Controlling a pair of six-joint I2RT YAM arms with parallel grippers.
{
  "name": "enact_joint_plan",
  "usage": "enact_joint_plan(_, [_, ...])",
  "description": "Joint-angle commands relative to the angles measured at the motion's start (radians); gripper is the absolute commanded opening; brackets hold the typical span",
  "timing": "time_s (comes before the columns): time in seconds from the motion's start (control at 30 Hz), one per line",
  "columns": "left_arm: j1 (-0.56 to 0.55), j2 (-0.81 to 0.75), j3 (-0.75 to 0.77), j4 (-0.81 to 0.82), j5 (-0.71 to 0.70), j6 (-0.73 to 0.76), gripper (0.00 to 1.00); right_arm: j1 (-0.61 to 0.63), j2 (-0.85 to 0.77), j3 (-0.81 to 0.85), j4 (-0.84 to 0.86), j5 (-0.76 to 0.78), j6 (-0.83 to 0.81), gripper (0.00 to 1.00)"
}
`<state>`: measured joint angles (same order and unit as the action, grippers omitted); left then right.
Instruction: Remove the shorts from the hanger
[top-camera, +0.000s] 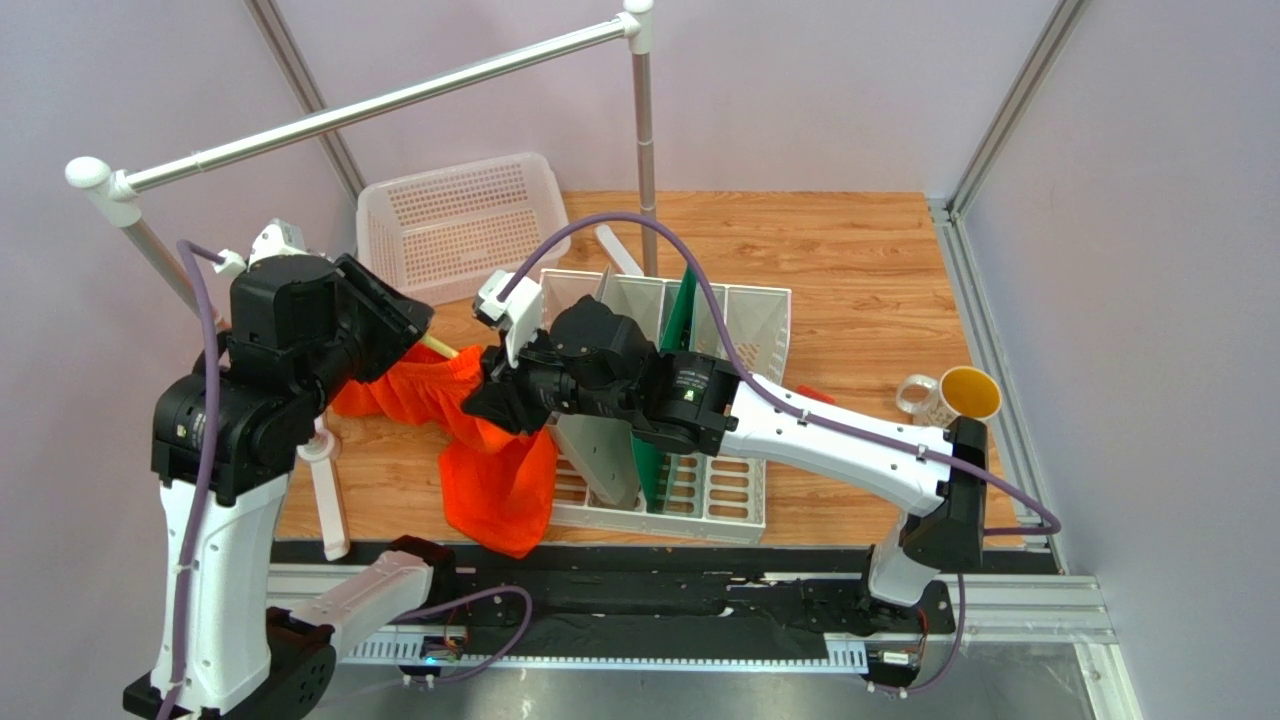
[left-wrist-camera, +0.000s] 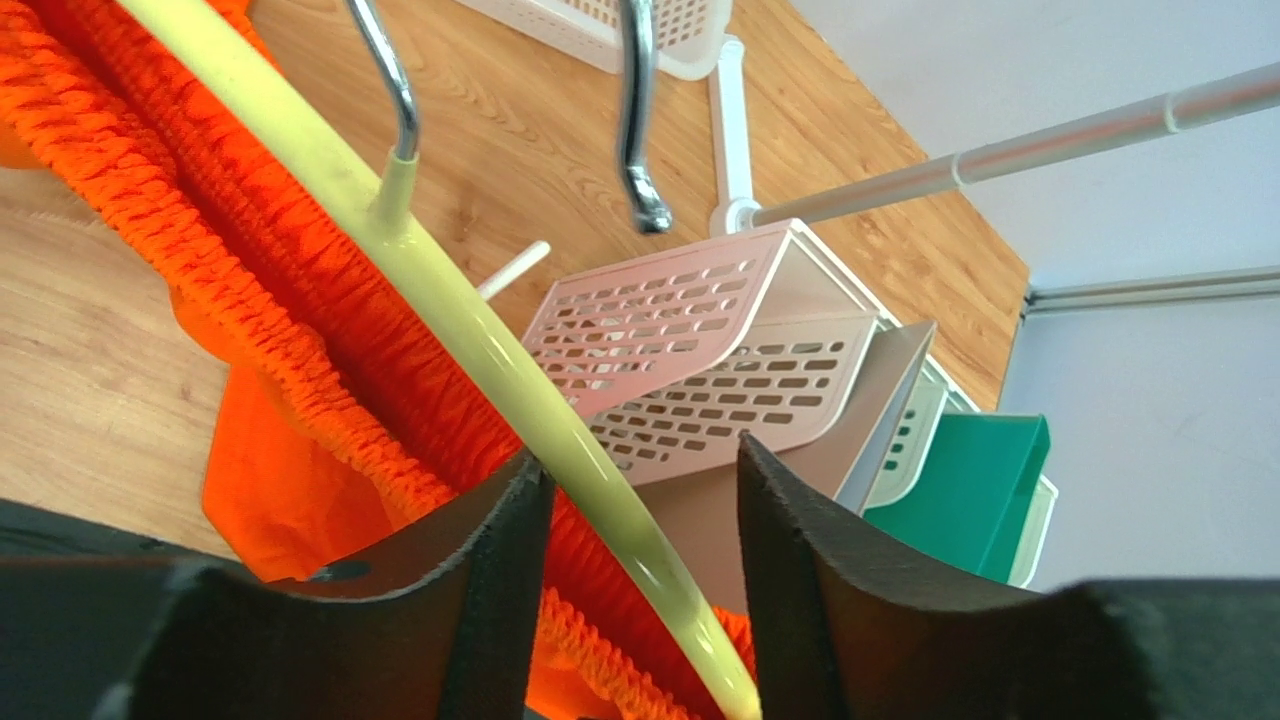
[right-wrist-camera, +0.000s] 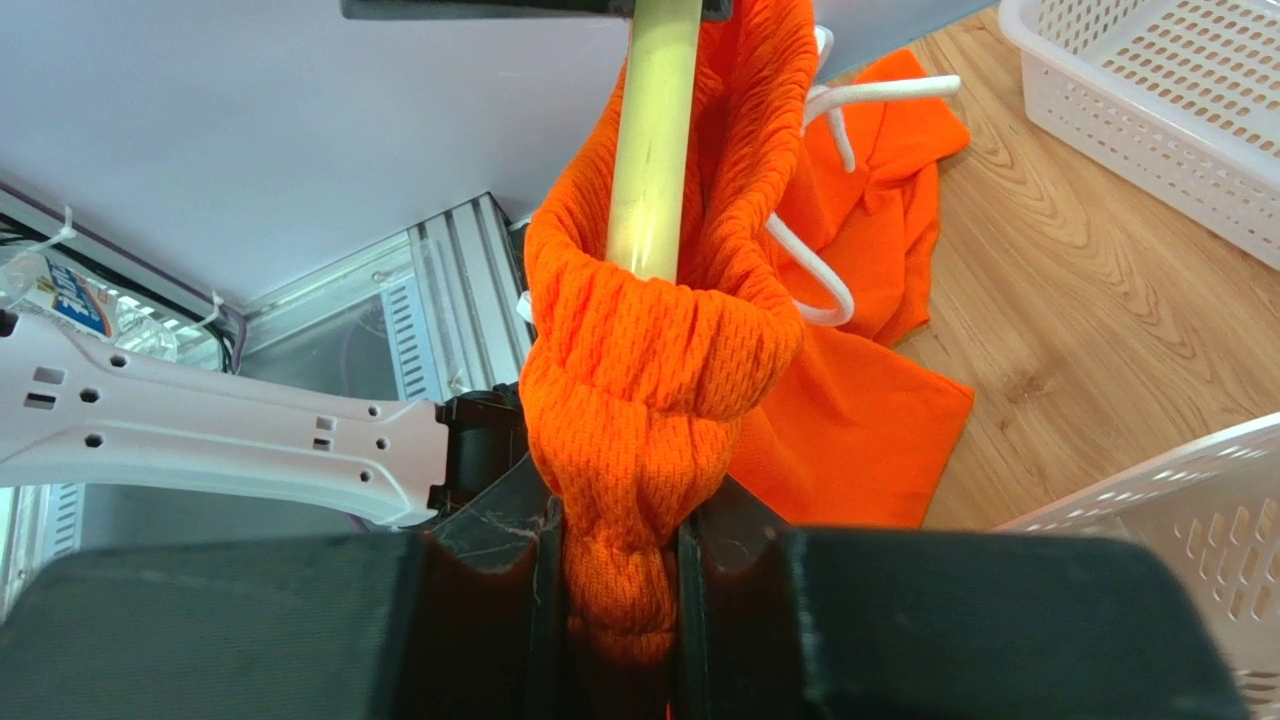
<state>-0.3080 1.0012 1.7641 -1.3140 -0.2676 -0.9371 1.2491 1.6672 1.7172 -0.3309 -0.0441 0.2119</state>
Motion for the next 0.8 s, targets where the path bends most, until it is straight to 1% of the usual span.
enact_joint_plan(0.0, [0.018, -0.003, -0.037, 0.076, 0.028, 0.012, 0.49, 0.004, -0.043, 0.064, 0.162, -0.033, -0.032, 0.0])
enact_joint_plan(0.03, [0.02, -0.004, -0.04, 0.084, 0.028, 0.015, 0.44, 0.004, -0.04, 0.07, 0.162, -0.033, -0.037, 0.0])
enact_joint_plan(0.1, [0.021, -0.007, -0.052, 0.12, 0.034, 0.046, 0.36, 0.006, -0.029, 0.073, 0.161, -0.025, -0.046, 0.0])
enact_joint_plan(0.13, [0.023, -0.009, -0.054, 0.151, 0.037, 0.063, 0.29, 0.004, -0.026, 0.073, 0.164, -0.019, -0.051, 0.0])
enact_joint_plan(0.2, [0.024, 0.0, -0.046, 0.165, 0.039, 0.095, 0.21, 0.004, -0.014, 0.074, 0.178, -0.011, -0.062, 0.0])
enact_joint_plan(0.23, [0.024, 0.001, -0.042, 0.179, 0.042, 0.112, 0.14, 0.004, -0.001, 0.09, 0.179, -0.007, -0.065, 0.0])
enact_joint_plan(0.3, [0.024, 0.004, -0.043, 0.196, 0.047, 0.127, 0.06, 0.006, 0.017, 0.113, 0.173, -0.005, -0.069, 0.0])
enact_joint_plan(0.33, [0.024, 0.005, -0.045, 0.202, 0.041, 0.133, 0.01, 0.004, 0.035, 0.125, 0.159, -0.002, -0.068, 0.0])
enact_joint_plan(0.4, [0.026, -0.003, -0.057, 0.203, 0.021, 0.142, 0.0, 0.004, 0.054, 0.169, 0.136, -0.002, -0.065, 0.05])
enact_joint_plan(0.43, [0.026, -0.006, -0.064, 0.217, 0.018, 0.146, 0.0, 0.004, 0.061, 0.182, 0.122, 0.001, -0.059, 0.12])
enact_joint_plan(0.5, [0.026, -0.015, -0.081, 0.223, 0.008, 0.156, 0.0, 0.004, 0.068, 0.197, 0.092, 0.01, -0.051, 0.2])
enact_joint_plan(0.57, [0.026, -0.022, -0.098, 0.242, 0.001, 0.172, 0.0, 0.004, 0.066, 0.208, 0.064, 0.015, -0.034, 0.35])
enact_joint_plan(0.6, [0.026, -0.027, -0.104, 0.254, -0.004, 0.181, 0.0, 0.004, 0.066, 0.212, 0.047, 0.021, -0.026, 0.59])
enact_joint_plan(0.63, [0.026, -0.032, -0.109, 0.256, -0.01, 0.198, 0.0, 0.004, 0.063, 0.217, 0.018, 0.027, -0.005, 0.72])
enact_joint_plan(0.7, [0.026, -0.041, -0.118, 0.259, -0.042, 0.21, 0.0, 0.004, 0.068, 0.24, -0.017, 0.042, 0.015, 0.91])
enact_joint_plan(0.77, [0.026, -0.049, -0.126, 0.262, -0.059, 0.231, 0.0, 0.004, 0.071, 0.258, -0.063, 0.043, 0.033, 0.94])
